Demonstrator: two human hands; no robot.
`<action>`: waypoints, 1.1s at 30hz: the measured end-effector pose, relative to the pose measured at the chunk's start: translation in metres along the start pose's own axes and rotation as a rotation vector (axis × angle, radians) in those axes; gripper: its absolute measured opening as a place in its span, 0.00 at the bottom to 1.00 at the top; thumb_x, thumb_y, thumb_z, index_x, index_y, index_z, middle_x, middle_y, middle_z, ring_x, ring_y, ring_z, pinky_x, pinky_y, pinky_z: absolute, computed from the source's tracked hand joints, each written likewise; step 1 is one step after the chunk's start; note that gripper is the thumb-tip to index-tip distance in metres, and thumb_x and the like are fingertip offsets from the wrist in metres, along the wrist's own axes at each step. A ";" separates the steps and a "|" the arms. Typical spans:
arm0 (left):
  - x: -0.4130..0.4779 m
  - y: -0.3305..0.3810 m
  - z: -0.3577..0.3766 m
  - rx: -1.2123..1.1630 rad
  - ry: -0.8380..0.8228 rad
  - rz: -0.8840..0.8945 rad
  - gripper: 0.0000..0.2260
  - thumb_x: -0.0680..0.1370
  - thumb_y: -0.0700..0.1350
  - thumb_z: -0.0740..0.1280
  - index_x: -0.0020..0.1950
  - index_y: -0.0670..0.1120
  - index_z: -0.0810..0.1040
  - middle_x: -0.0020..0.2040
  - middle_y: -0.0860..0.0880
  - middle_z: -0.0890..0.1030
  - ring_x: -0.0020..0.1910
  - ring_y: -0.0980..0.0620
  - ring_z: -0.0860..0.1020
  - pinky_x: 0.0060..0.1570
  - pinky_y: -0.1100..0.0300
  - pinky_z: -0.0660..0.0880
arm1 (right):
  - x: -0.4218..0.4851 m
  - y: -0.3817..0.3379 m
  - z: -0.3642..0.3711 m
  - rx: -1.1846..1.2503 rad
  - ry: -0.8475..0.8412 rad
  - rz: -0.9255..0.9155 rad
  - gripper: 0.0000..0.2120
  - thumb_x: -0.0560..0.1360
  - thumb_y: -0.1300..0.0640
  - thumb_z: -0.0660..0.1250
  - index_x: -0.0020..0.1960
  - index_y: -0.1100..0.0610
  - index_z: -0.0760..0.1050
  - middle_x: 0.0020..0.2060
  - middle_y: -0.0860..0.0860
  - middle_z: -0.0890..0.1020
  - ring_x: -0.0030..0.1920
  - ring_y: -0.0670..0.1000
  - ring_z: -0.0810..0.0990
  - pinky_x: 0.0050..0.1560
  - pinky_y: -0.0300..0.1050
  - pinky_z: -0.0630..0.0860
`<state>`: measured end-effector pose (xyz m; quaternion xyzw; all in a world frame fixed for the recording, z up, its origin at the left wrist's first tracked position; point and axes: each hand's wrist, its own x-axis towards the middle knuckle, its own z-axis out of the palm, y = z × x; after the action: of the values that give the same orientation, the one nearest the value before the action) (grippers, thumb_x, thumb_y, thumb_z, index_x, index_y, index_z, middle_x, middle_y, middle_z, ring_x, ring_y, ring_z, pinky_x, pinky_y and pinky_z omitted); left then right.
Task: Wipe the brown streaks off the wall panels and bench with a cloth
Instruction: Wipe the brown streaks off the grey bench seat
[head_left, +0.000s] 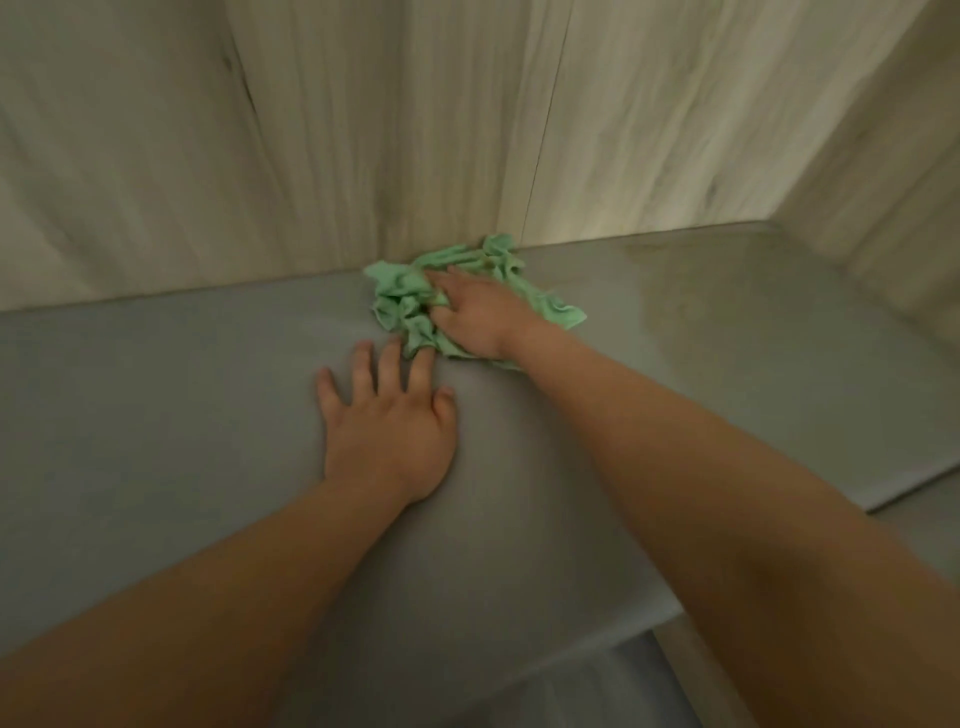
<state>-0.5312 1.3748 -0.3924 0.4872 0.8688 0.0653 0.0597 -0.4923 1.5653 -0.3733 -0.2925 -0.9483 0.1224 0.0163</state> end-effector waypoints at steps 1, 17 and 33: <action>0.001 0.000 0.000 -0.005 -0.002 0.000 0.27 0.84 0.60 0.41 0.83 0.56 0.48 0.85 0.50 0.46 0.83 0.45 0.43 0.76 0.32 0.42 | -0.004 0.023 -0.005 -0.040 0.007 0.048 0.31 0.84 0.38 0.52 0.84 0.47 0.56 0.83 0.48 0.58 0.83 0.53 0.55 0.82 0.51 0.51; 0.000 -0.007 0.009 -0.194 0.156 -0.005 0.33 0.78 0.66 0.44 0.81 0.54 0.55 0.82 0.50 0.57 0.82 0.48 0.52 0.78 0.37 0.46 | -0.014 0.005 0.002 -0.156 -0.110 0.151 0.33 0.82 0.30 0.46 0.83 0.38 0.43 0.84 0.43 0.46 0.84 0.55 0.44 0.81 0.59 0.43; 0.004 -0.013 0.009 -0.398 0.173 -0.038 0.33 0.78 0.67 0.53 0.81 0.57 0.57 0.81 0.52 0.60 0.81 0.51 0.55 0.79 0.42 0.42 | -0.041 0.063 -0.004 -0.127 -0.087 0.322 0.35 0.79 0.29 0.44 0.83 0.36 0.44 0.84 0.44 0.46 0.84 0.55 0.45 0.81 0.58 0.43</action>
<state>-0.5429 1.3720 -0.4036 0.4421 0.8495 0.2761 0.0811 -0.4232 1.5932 -0.3832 -0.4356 -0.8947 0.0759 -0.0629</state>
